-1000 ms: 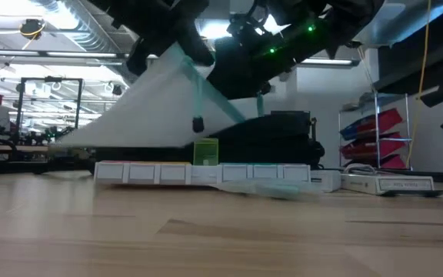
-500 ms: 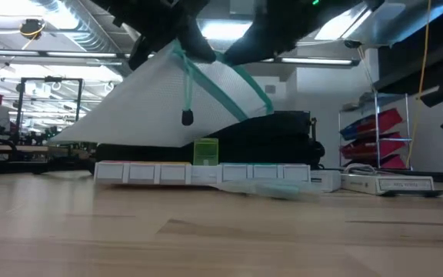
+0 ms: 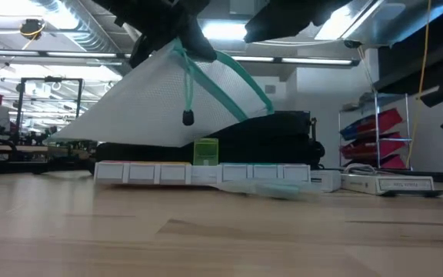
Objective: Unpack backpack
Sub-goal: Put the medicine organizer into the blue zip bag
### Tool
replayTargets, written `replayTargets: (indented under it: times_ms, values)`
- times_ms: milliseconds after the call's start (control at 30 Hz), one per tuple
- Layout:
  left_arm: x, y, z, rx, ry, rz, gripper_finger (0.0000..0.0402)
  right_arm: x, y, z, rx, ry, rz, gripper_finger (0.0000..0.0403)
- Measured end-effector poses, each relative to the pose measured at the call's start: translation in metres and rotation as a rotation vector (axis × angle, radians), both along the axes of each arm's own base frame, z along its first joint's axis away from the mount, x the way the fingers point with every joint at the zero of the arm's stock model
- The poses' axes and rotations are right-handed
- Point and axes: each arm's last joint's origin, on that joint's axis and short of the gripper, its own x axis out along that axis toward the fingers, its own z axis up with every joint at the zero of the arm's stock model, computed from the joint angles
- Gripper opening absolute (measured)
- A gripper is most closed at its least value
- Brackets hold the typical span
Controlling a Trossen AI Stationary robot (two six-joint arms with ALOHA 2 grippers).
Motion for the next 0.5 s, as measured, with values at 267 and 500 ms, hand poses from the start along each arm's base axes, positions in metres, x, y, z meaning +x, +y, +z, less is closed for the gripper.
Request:
replayTargets:
  times_ms: [267, 500]
  values:
    - [0.0016, 0.0031, 0.0023, -0.007, -0.026, 0.011, 0.0006, 0.0004, 0.001, 0.0002, 0.023, 0.002, 0.035, 0.0325]
    - [0.0017, 0.0039, 0.0021, -0.006, -0.025, 0.013, 0.0006, 0.0005, 0.0008, 0.0003, 0.023, 0.001, 0.034, 0.0325]
